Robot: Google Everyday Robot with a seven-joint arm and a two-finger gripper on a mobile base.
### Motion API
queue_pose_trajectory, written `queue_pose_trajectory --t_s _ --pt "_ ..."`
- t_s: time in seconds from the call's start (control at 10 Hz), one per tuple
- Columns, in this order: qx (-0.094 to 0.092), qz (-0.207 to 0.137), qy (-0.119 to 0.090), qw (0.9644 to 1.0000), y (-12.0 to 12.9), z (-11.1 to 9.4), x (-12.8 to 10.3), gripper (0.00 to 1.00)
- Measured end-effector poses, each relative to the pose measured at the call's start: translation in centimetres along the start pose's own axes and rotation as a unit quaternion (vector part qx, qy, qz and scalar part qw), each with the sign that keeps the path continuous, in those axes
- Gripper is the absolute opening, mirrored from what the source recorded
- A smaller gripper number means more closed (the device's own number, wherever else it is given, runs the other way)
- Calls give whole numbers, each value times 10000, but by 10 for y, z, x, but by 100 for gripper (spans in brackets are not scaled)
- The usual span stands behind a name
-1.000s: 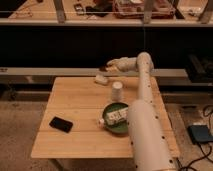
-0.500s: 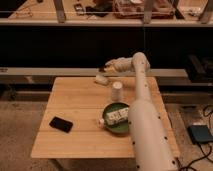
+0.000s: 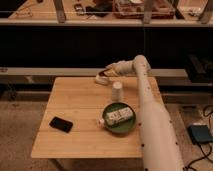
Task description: Place the pepper on the white sponge
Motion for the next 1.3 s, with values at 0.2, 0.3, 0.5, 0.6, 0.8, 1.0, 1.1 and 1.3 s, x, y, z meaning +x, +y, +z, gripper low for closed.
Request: queue_pose_trajectory --t_s 0.2,0.3,0.5,0.6,0.8,1.0,1.1,1.3 --pt "-25 90 -89 9999 6 0 -1 0" --pt "-58 131 -129 9998 12 2 -1 0" --pt "-89 137 -140 9998 18 5 2 0" --pt "-104 133 -140 9998 21 7 3 0" --pt "-127 80 -149 9998 25 11 5 0" --pt "-48 84 -254 9996 21 12 1 0" --pt "-6 88 -297 9995 18 11 -1 0" --pt "83 90 -378 9992 11 10 -2 0"
